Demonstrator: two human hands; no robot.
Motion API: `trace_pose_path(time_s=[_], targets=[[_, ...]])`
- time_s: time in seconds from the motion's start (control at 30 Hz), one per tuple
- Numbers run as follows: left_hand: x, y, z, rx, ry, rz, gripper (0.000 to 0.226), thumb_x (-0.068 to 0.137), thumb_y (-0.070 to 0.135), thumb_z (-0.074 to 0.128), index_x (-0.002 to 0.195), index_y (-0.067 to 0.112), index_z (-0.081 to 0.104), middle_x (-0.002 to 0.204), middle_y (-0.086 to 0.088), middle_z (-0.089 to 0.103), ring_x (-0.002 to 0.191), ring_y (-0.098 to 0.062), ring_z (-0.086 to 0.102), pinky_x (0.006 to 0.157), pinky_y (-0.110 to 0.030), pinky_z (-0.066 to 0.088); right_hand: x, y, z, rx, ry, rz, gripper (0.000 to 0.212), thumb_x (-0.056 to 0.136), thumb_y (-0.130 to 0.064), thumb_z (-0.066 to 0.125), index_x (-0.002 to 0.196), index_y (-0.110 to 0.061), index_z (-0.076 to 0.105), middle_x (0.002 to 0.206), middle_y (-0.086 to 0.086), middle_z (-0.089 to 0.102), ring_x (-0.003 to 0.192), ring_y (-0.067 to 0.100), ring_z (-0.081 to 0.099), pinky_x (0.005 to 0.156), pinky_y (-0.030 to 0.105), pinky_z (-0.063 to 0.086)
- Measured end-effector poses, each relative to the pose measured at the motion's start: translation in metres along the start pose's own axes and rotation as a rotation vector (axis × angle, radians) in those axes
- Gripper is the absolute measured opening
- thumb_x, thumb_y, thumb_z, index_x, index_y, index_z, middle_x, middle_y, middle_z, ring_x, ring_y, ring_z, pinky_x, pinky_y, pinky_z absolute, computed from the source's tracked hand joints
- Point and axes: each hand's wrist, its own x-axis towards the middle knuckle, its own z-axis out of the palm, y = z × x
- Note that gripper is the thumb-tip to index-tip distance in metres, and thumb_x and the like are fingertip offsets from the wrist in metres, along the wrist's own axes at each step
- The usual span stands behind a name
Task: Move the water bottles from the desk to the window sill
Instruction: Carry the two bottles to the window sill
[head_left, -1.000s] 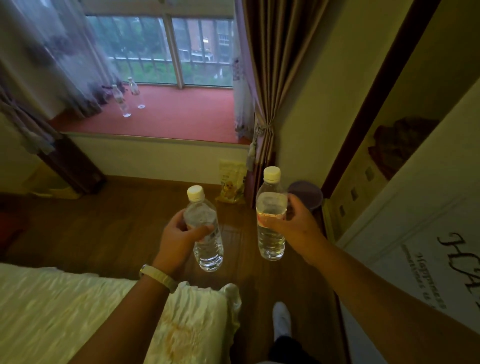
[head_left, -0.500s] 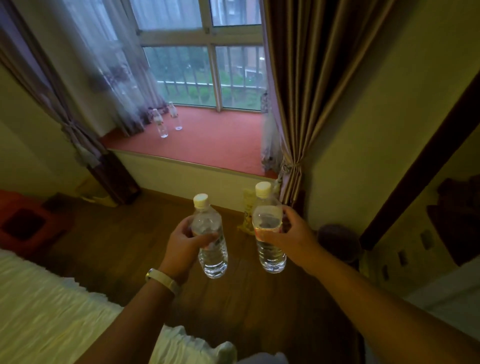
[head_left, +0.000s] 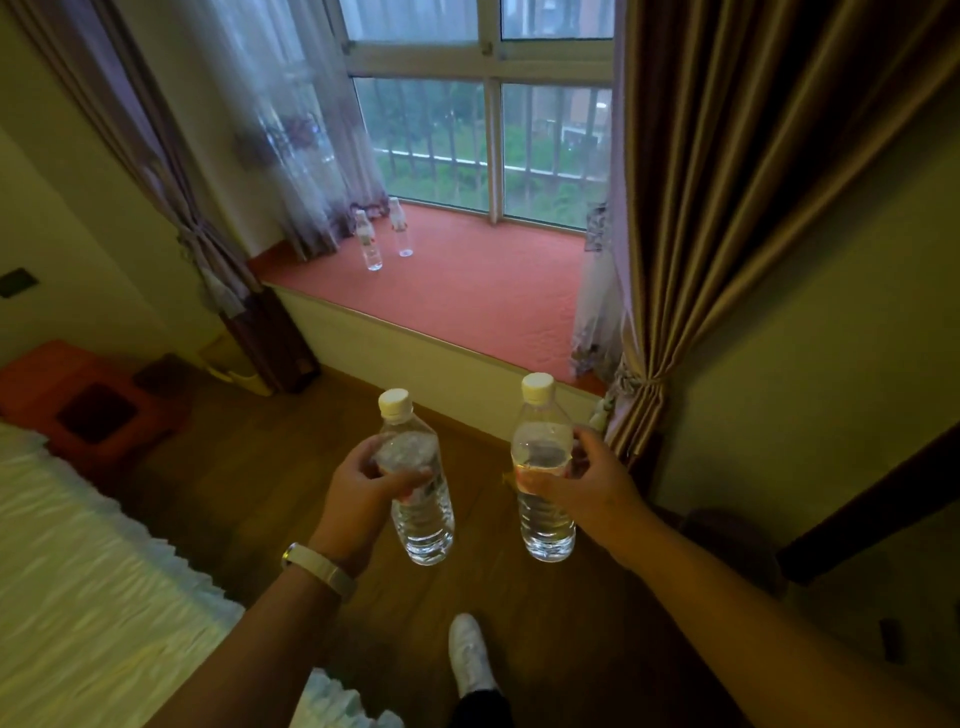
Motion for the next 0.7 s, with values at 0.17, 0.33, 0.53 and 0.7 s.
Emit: trace_pose_path(time_s=[0.17, 0.33, 0.53, 0.7], targets=[[0.063, -0.005, -0.019, -0.02, 0.024, -0.02, 0.062, 0.068, 0.014, 0.083, 0.124, 0.016, 0.058, 0.116, -0.006, 0.069, 0.105, -0.027, 0.067, 0.083, -0.04, 0.053, 0.07, -0.003, 0.02, -0.045, -0.03, 0.024, 0.047, 0.071, -0.032, 0.086, 0.106, -0.041, 0.056, 0.103, -0.008, 0.068, 0.094, 0.01, 0.066, 0.076, 0.03, 0.057], [0.143, 0.014, -0.046, -0.078, 0.03, -0.023, 0.049, 0.074, 0.002, 0.074, 0.118, 0.015, 0.06, 0.112, -0.007, 0.07, 0.1, -0.025, 0.068, 0.074, -0.034, 0.052, 0.155, -0.024, 0.051, -0.042, -0.028, 0.039, 0.047, 0.071, -0.024, 0.087, 0.109, -0.033, 0.061, 0.099, -0.005, 0.07, 0.092, 0.013, 0.068, 0.075, 0.03, 0.057], [0.223, 0.037, -0.083, -0.089, 0.068, 0.006, 0.056, 0.071, 0.002, 0.078, 0.122, 0.017, 0.061, 0.113, -0.005, 0.071, 0.102, -0.024, 0.068, 0.078, -0.036, 0.054, 0.234, -0.045, 0.094, -0.014, -0.053, 0.055, 0.048, 0.071, -0.022, 0.087, 0.111, -0.029, 0.06, 0.103, -0.002, 0.069, 0.095, 0.015, 0.068, 0.07, 0.025, 0.055], [0.257, 0.059, -0.114, -0.086, 0.138, 0.041, 0.048, 0.073, 0.0, 0.077, 0.115, 0.02, 0.064, 0.108, -0.003, 0.073, 0.093, -0.017, 0.071, 0.073, -0.031, 0.054, 0.298, -0.06, 0.129, 0.005, -0.1, 0.054, 0.052, 0.063, -0.031, 0.091, 0.105, -0.038, 0.062, 0.104, -0.002, 0.07, 0.099, 0.02, 0.068, 0.087, 0.048, 0.057]])
